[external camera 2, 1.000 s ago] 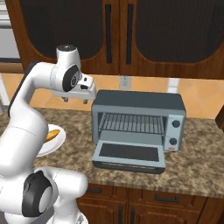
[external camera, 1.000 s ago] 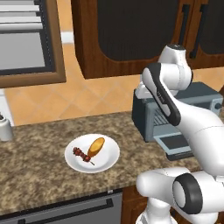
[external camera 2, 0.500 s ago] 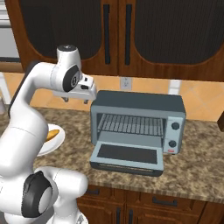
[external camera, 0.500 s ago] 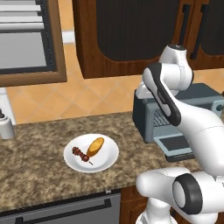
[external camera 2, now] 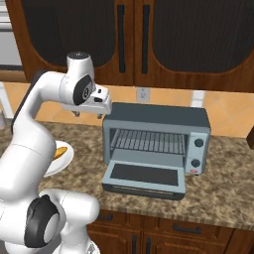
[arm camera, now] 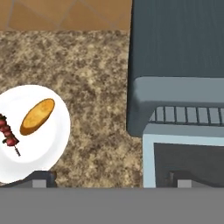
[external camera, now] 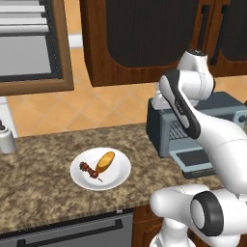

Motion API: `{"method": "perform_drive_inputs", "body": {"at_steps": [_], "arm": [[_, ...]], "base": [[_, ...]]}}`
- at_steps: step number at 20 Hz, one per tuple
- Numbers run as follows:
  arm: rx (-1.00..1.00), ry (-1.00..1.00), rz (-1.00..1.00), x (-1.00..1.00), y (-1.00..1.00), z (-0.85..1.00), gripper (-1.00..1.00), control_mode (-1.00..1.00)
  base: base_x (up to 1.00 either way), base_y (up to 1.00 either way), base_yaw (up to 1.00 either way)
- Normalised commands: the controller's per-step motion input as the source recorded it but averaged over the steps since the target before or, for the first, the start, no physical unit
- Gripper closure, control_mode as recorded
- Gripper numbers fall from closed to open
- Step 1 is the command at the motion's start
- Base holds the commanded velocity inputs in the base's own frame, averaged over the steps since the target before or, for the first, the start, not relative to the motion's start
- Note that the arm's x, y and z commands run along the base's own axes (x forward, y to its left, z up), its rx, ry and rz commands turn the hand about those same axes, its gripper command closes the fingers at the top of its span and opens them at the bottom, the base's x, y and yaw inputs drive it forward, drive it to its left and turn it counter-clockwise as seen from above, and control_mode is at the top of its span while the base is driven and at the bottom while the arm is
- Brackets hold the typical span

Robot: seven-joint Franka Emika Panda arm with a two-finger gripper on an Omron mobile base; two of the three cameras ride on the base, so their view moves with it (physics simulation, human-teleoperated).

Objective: Pick up the kebab skewer and baguette bread, and place them inside the toaster oven. Close the toaster oven door and start by setting the timer.

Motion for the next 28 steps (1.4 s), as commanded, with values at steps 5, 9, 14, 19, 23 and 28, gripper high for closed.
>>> {"method": "perform_drive_inputs", "body": {"at_steps": [5, 9, 14, 19, 23, 28], "arm": [[0.00, -0.06, 0.00, -0.72, -1.00, -0.14, -1.00, -1.00], [0.00, -0.11, 0.00, -0.05, -1.00, -0.44, -1.00, -1.00], [0.00, -0.21, 0.00, 0.09, -0.75, -0.77, -1.00, -1.00], [0.00, -0.18, 0.00, 0.23, -0.44, -0.71, -1.00, -1.00], [0.00, -0.08, 0.00, 0.22, -0.29, -0.46, -1.00, -1.00], [0.02, -0.23, 0.00, 0.26, -0.29, -0.07, -1.00, -1.00]], "base": [[0.00, 0.00, 0.00], [0.00, 0.00, 0.00], [0.00, 0.00, 0.00], [0.00, 0.00, 0.00], [0.00, 0.00, 0.00], [0.00, 0.00, 0.00]]}}
